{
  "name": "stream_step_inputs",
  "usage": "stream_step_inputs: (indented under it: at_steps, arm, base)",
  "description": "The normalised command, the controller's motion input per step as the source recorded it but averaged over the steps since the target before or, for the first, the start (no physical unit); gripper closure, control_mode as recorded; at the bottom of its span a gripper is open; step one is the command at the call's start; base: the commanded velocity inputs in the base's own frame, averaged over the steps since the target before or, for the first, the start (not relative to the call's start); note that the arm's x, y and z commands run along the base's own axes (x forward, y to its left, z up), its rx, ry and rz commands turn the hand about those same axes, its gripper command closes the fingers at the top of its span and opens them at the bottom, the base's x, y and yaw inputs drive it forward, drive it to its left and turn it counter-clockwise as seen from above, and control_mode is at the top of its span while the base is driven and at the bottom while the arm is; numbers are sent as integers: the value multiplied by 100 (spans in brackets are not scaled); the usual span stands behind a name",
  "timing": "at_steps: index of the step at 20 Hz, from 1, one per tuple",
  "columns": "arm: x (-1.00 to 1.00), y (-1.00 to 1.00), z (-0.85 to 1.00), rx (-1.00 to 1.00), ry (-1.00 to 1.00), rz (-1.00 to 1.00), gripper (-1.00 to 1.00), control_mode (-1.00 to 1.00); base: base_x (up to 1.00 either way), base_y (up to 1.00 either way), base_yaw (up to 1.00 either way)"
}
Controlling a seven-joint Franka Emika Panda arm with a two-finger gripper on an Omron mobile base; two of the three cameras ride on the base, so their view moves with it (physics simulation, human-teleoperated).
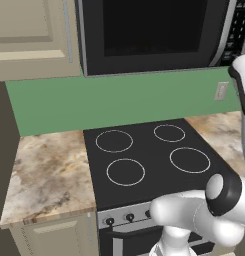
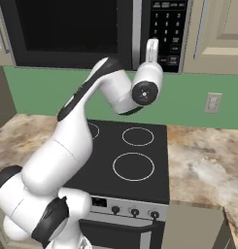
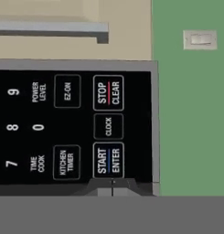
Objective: Transport the steak from the fridge to the microwave and turn on the microwave.
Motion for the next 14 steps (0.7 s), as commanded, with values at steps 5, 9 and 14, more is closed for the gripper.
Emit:
stream_step_inputs:
  at_steps: [5,9,14]
  arm:
    - [21,0,0,2,0,0,100,-100]
    - [22,0,0,2,0,0,100,-100]
    - [19,0,0,3,0,0,100,-100]
  base:
    - [0,0,0]
    - [0,0,0]
    - [0,0,0]
